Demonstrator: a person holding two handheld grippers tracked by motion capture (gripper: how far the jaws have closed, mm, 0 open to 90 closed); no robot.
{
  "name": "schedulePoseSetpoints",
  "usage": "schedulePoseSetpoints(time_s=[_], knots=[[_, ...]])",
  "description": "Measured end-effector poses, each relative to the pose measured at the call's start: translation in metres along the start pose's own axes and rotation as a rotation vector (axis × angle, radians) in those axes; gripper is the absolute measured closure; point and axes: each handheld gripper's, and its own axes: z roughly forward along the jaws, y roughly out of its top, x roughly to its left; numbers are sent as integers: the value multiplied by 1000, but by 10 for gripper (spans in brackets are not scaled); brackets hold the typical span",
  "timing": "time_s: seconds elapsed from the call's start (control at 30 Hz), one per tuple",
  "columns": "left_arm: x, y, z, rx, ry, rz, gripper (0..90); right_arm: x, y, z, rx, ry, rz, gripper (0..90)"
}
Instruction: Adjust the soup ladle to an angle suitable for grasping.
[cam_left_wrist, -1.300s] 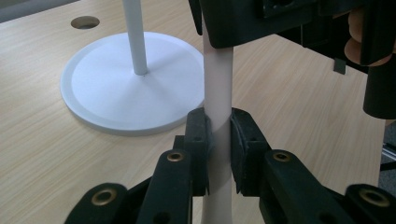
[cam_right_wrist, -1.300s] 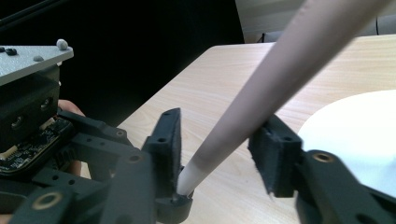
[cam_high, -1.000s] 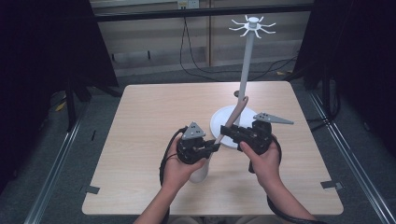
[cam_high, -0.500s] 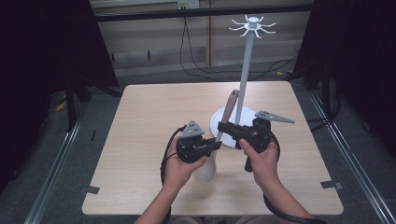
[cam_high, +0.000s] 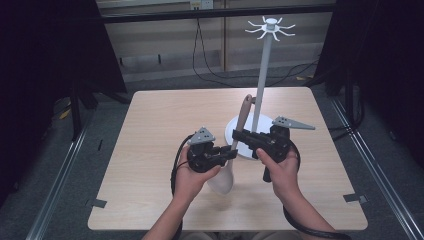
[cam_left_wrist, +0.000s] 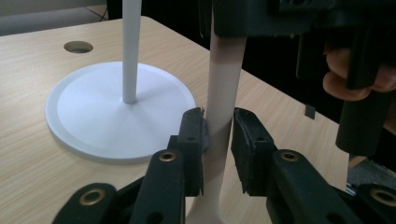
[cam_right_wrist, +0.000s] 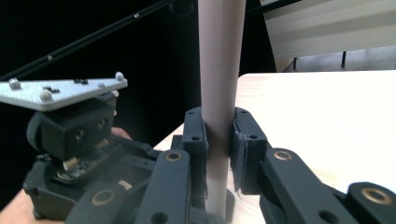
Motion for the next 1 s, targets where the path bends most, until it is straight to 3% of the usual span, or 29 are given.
schedulePoseSetpoints(time_s=[0.27,0.33,0.67,1.0], knots=[[4,3,-5,-4,21,14,581,-6,-1,-2,10,-14,-21,778],[5,2,-6,0,31,21,500,-7,2,-4,7,-25,-39,778],[17,-9,-13,31,93,39,277,-10,15,-9,8,-54,-85,778],[26,-25,-20,57,153,58,158,-13,24,-11,8,-65,-115,777]])
